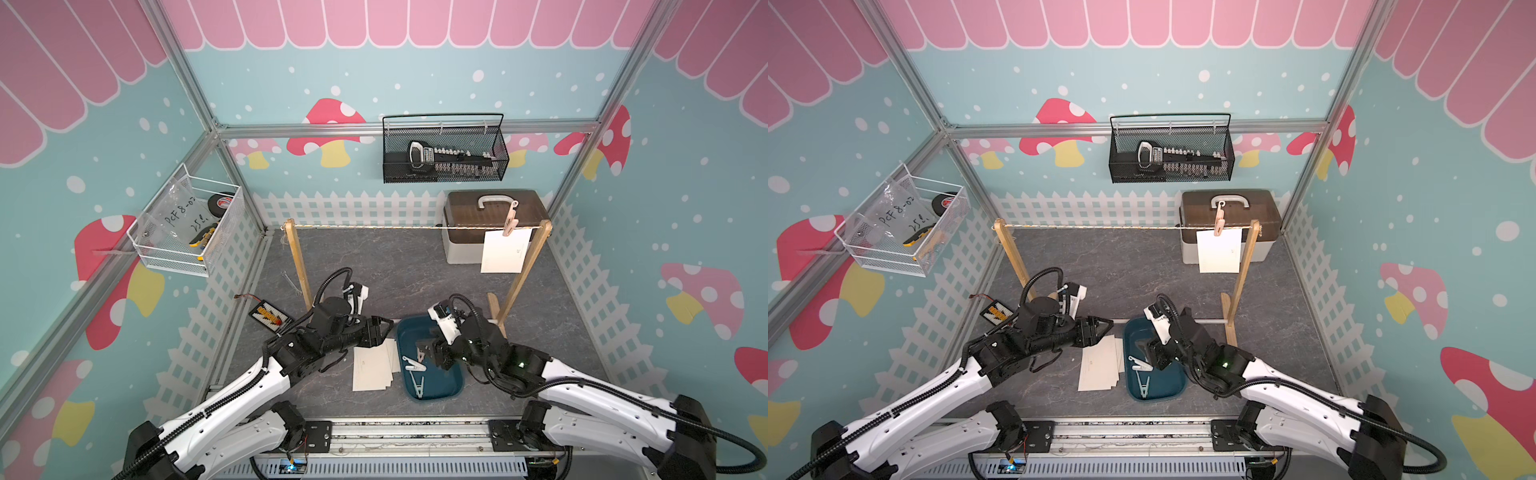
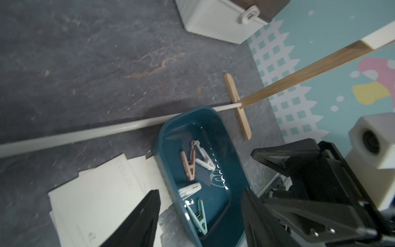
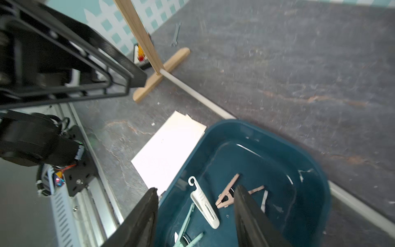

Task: Remove the postcards from the strings
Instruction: Place the clamp in the storage box, then pinch the postcard on the clothesline.

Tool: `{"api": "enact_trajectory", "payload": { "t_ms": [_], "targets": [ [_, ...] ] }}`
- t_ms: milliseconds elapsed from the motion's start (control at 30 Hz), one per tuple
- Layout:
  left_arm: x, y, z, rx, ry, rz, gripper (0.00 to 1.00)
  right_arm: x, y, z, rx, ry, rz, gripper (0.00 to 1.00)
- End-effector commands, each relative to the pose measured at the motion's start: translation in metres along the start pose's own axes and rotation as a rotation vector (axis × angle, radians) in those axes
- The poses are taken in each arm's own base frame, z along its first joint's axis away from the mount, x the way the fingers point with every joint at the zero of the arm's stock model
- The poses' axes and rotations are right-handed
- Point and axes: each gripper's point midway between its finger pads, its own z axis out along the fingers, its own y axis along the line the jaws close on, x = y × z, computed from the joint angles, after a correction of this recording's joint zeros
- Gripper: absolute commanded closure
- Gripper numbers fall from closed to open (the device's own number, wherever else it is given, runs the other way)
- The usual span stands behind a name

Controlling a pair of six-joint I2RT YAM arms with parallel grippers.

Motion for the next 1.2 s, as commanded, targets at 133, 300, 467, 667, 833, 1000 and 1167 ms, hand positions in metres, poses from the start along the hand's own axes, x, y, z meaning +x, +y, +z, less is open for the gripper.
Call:
{"api": "enact_trajectory", "payload": {
  "t_ms": [133,300,467,667,833,1000,1167],
  "targets": [
    [-0.066,-0.084,0.002,0.252,-0.252,0.238,0.32,-0.061,-0.016,-0.07,0.148,0.0,-0.211,0.37],
    [-0.095,-0.12,0.013,0.338,-0.374,0.34,0.32,-0.119,-0.031,-0.111,0.243,-0.099,-0.307,0.35],
    [-0.112,-0.152,0.034,0.395,-0.427,0.418,0.32,-0.168,-0.041,-0.144,0.266,-0.192,-0.336,0.35],
    [-0.111,-0.185,0.068,0.477,-0.448,0.514,0.31,-0.204,-0.062,-0.174,0.436,-0.202,-0.393,0.35],
    [-0.1,-0.201,0.104,0.516,-0.411,0.558,0.3,-0.228,-0.066,-0.193,0.439,-0.247,-0.401,0.35],
    [-0.096,-0.208,0.127,0.554,-0.394,0.571,0.3,-0.244,-0.075,-0.197,0.373,-0.246,-0.374,0.34],
    [-0.091,-0.213,0.14,0.6,-0.393,0.589,0.31,-0.257,-0.083,-0.201,0.27,-0.282,-0.326,0.34]
  ]
}}
